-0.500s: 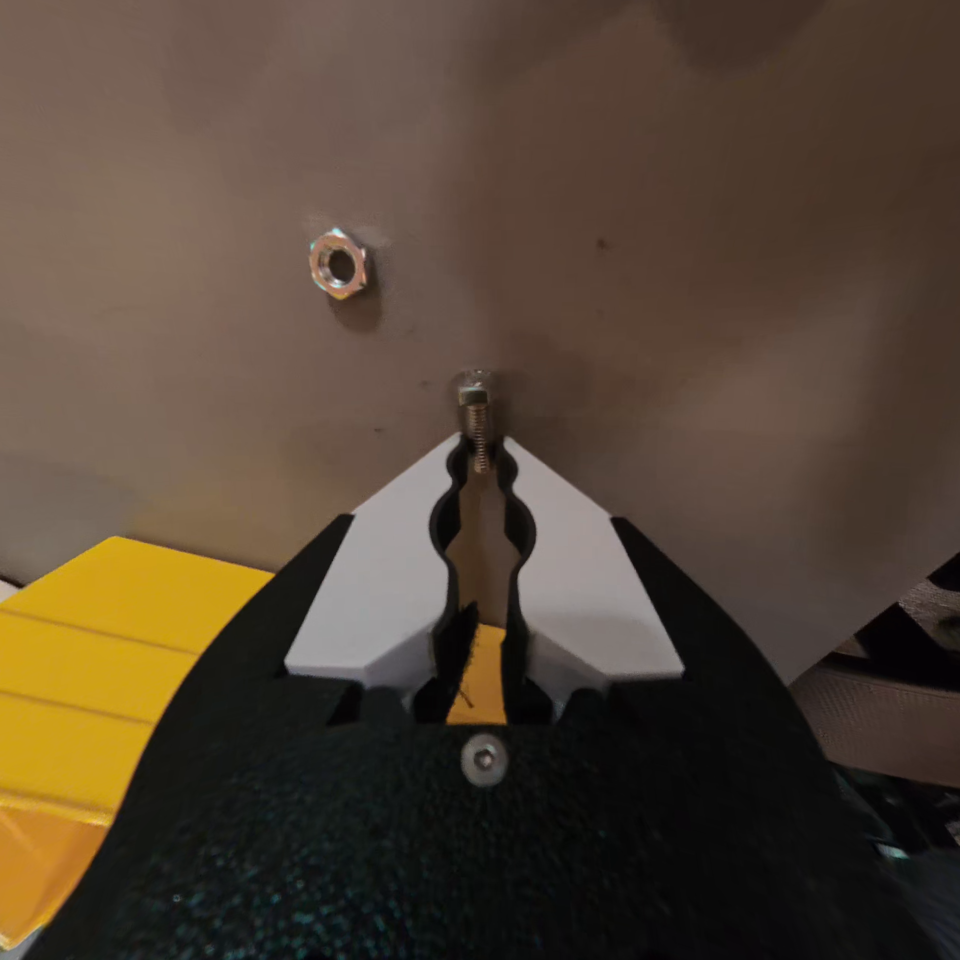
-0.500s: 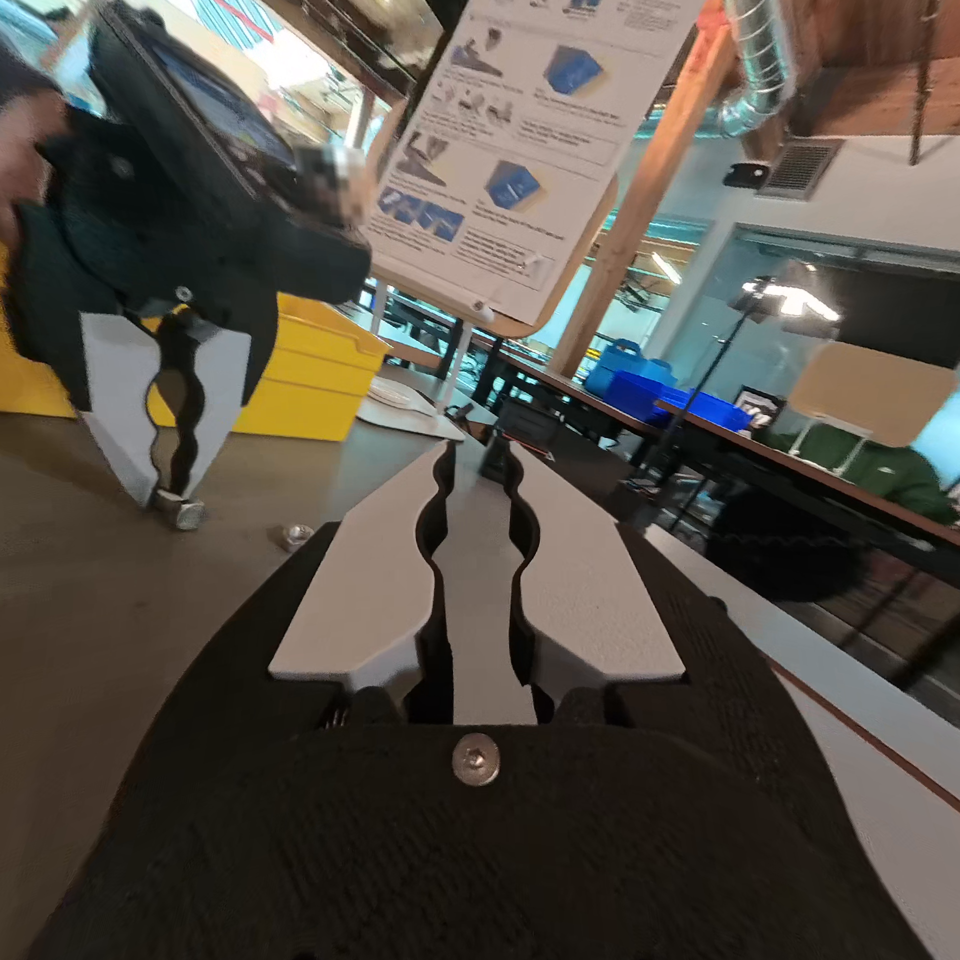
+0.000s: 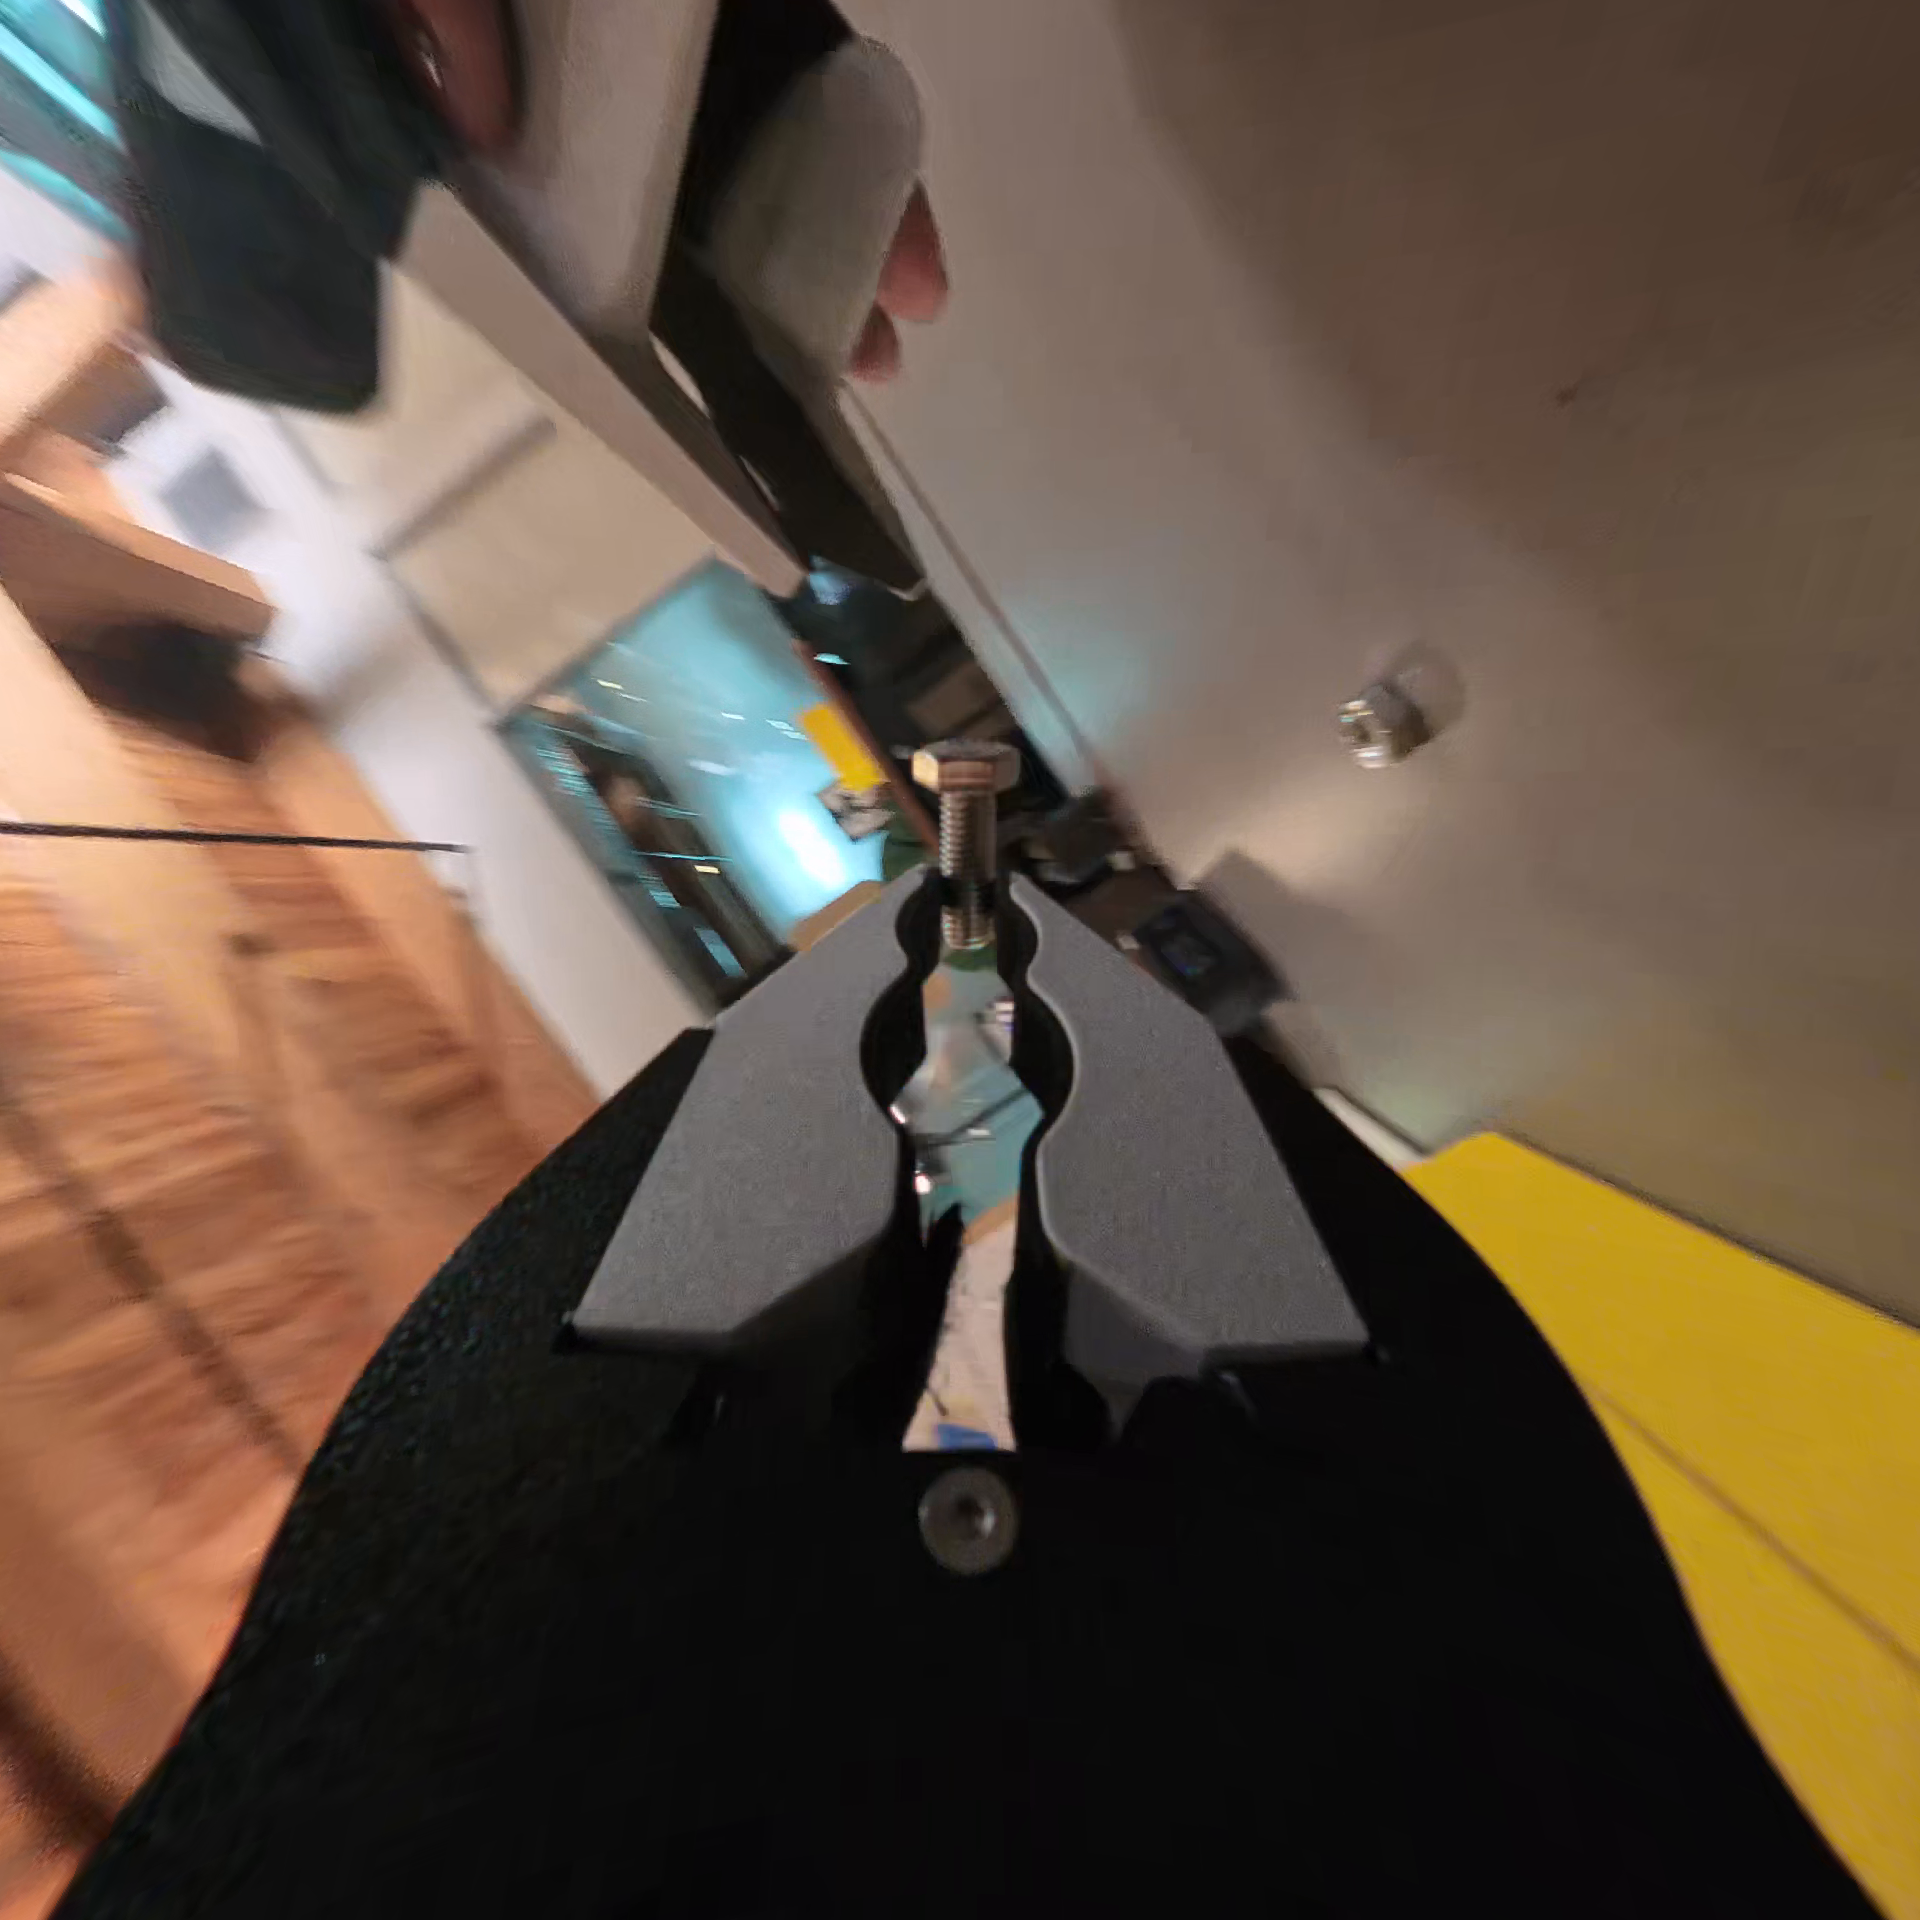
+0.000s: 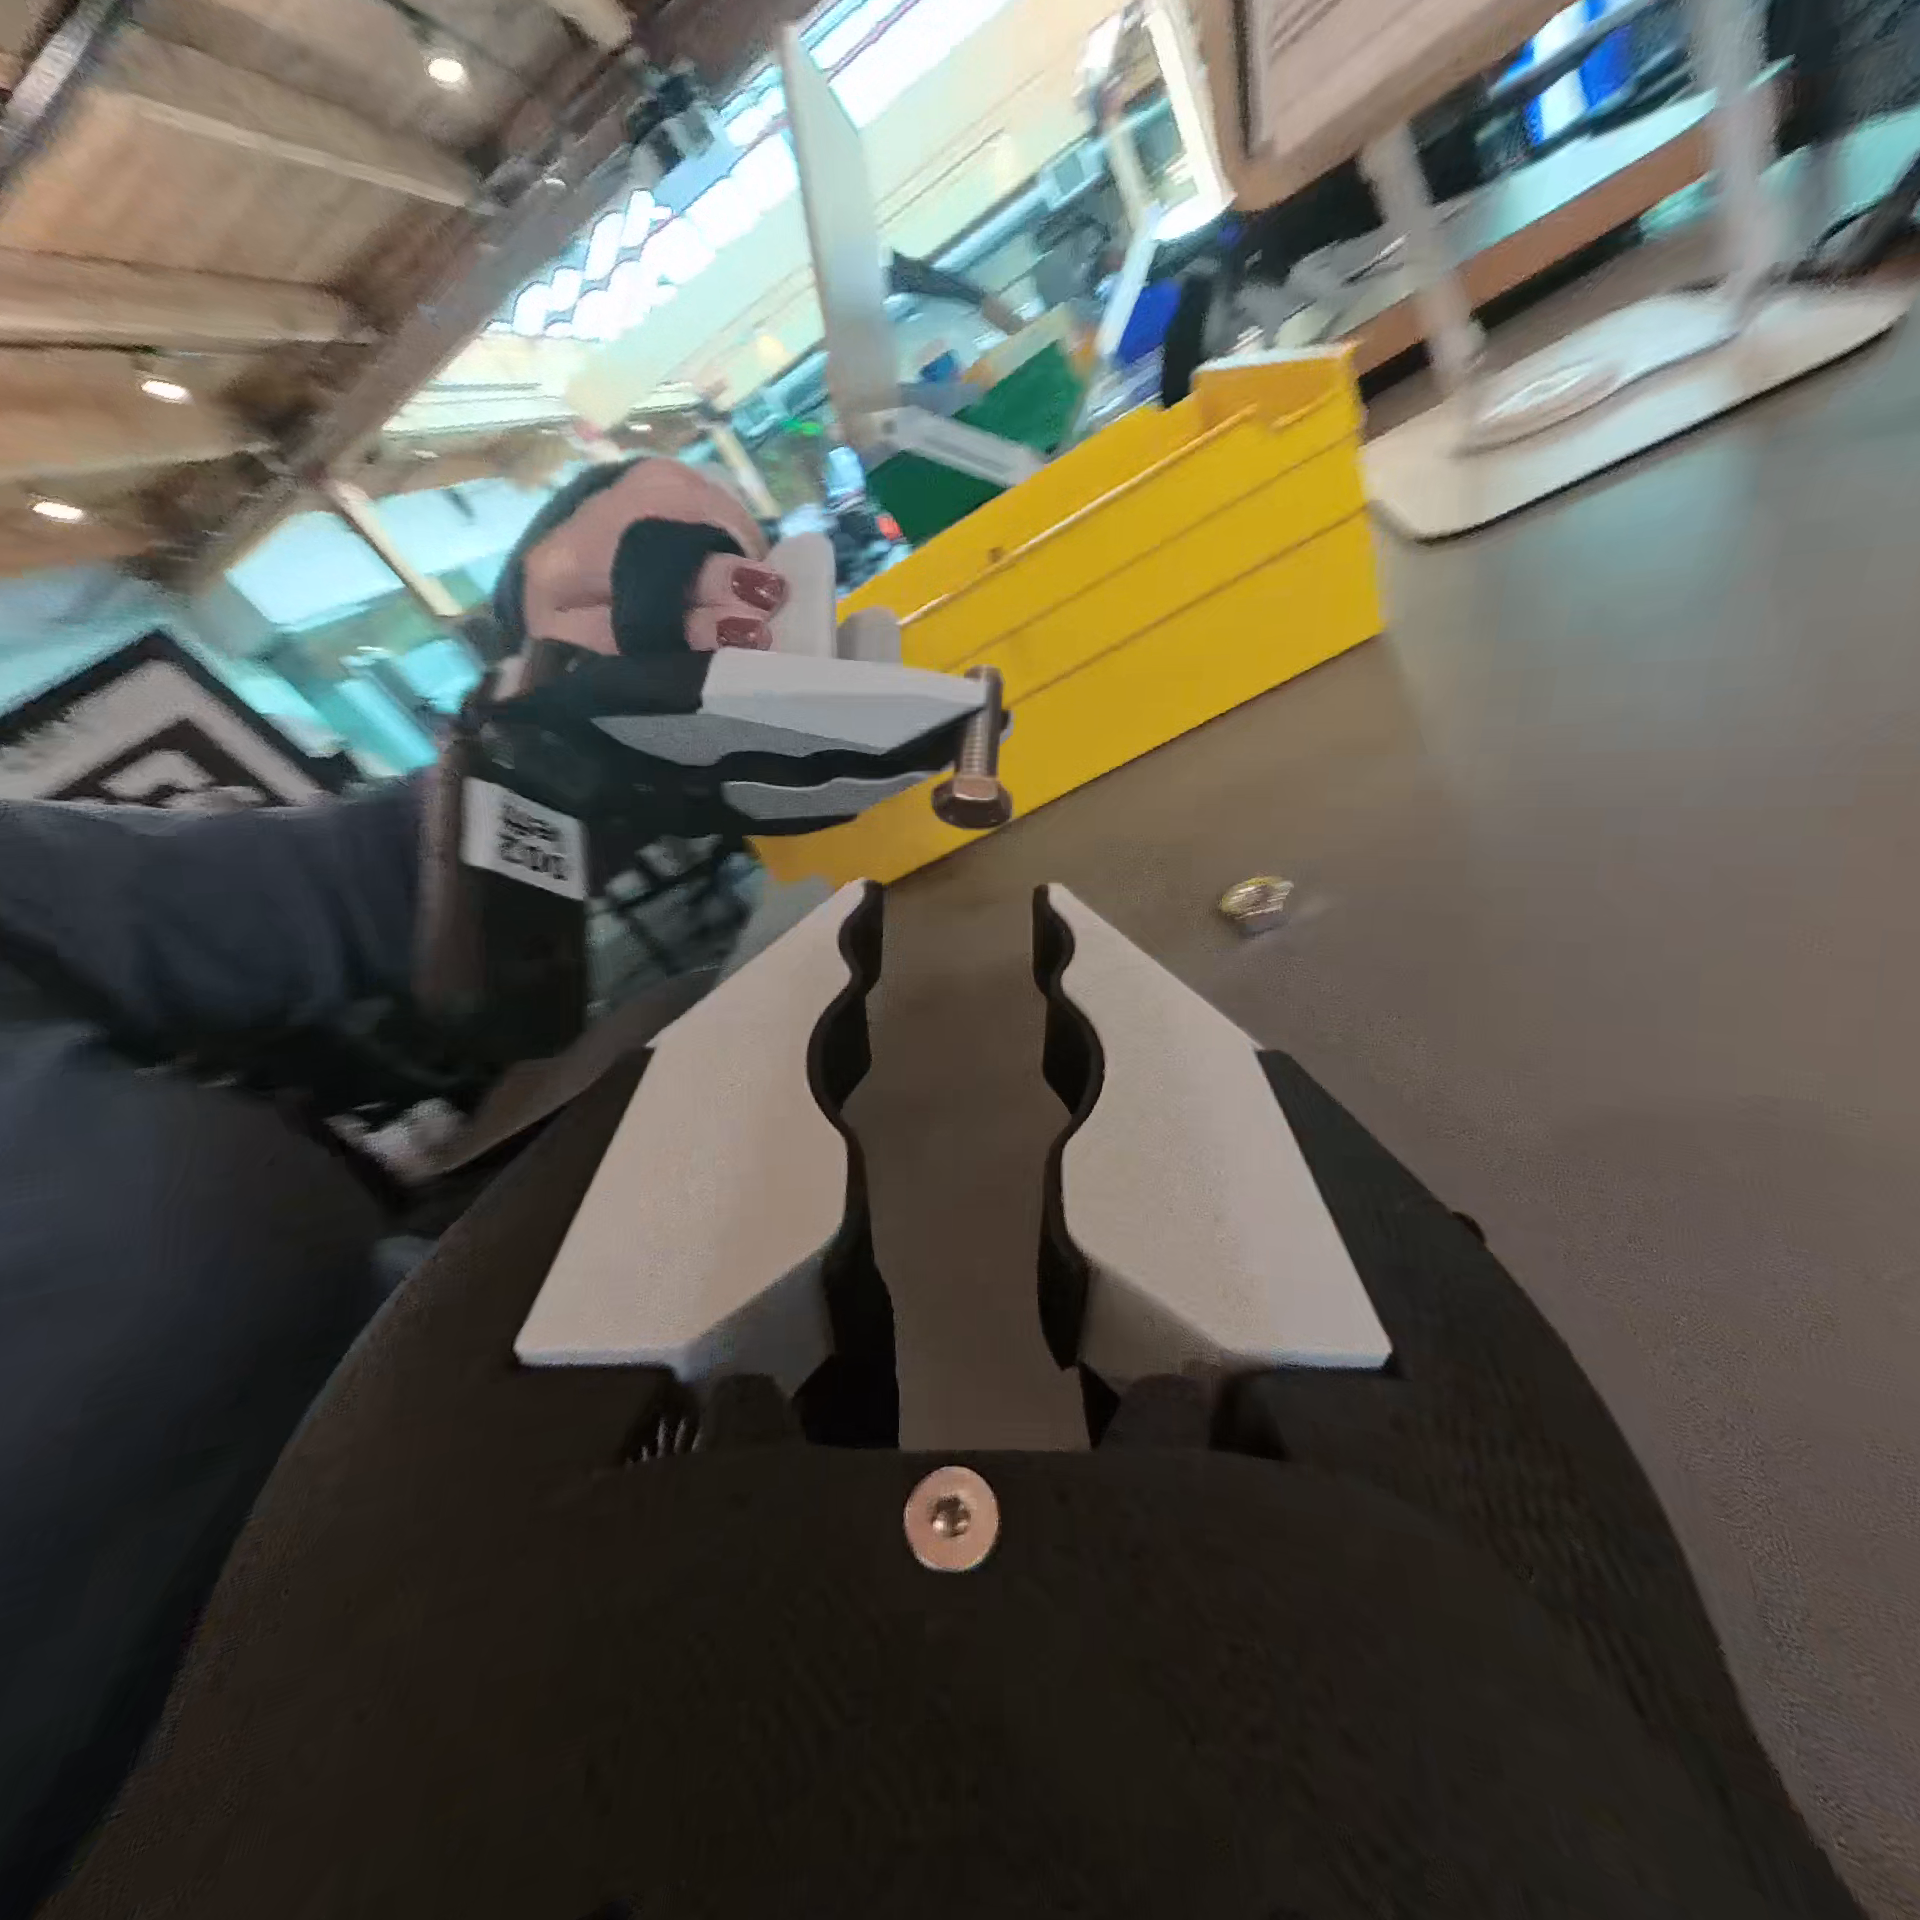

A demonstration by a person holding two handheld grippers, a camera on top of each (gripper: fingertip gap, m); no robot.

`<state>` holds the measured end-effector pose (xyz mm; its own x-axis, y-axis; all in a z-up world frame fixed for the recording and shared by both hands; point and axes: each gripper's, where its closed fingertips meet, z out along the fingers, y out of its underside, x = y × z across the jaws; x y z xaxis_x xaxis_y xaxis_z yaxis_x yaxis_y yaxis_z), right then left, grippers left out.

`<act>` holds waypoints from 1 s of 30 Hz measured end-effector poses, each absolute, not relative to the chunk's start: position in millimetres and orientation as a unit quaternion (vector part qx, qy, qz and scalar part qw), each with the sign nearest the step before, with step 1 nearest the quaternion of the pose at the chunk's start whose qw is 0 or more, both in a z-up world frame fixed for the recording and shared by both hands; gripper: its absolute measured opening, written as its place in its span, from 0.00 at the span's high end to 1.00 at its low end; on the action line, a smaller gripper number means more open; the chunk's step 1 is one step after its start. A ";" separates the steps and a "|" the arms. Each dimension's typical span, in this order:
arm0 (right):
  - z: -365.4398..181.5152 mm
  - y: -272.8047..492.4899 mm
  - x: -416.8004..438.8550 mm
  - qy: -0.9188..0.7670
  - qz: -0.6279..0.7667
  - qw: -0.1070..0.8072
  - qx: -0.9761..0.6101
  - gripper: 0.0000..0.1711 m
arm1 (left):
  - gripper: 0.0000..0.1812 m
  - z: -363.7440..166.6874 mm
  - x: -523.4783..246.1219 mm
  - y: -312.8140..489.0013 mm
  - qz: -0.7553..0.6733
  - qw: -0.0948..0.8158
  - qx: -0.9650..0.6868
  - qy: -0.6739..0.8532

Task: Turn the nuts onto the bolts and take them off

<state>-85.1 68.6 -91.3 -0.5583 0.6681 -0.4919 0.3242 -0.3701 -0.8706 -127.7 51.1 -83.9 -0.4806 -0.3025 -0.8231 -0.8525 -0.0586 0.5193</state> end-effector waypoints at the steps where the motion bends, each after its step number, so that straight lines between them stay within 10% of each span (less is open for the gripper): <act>1: -90.5 62.7 -81.7 -0.545 0.702 0.091 -0.449 0.83 | 0.96 -79.0 -119.6 51.1 0.590 0.243 -0.415 0.649; 7: -83.7 42.0 -62.1 -0.519 0.739 -0.072 -0.423 0.83 | 0.96 -75.8 -80.1 47.5 0.627 0.246 -0.278 0.685; 16: -84.5 31.8 -58.1 -0.539 0.729 -0.086 -0.412 0.91 | 0.96 -76.7 -63.1 50.3 0.625 0.257 -0.254 0.692; 30: -84.4 65.1 -79.9 -0.584 0.675 0.206 -0.400 0.91 | 0.89 -84.0 -105.8 59.9 0.300 0.454 -0.775 0.321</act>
<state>-79.9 65.1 -84.4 -0.5944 0.7465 -0.2991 0.1891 -0.2318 -0.9542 -105.8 59.9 -84.0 0.6136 -0.2251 -0.7569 -0.7701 -0.3826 -0.5105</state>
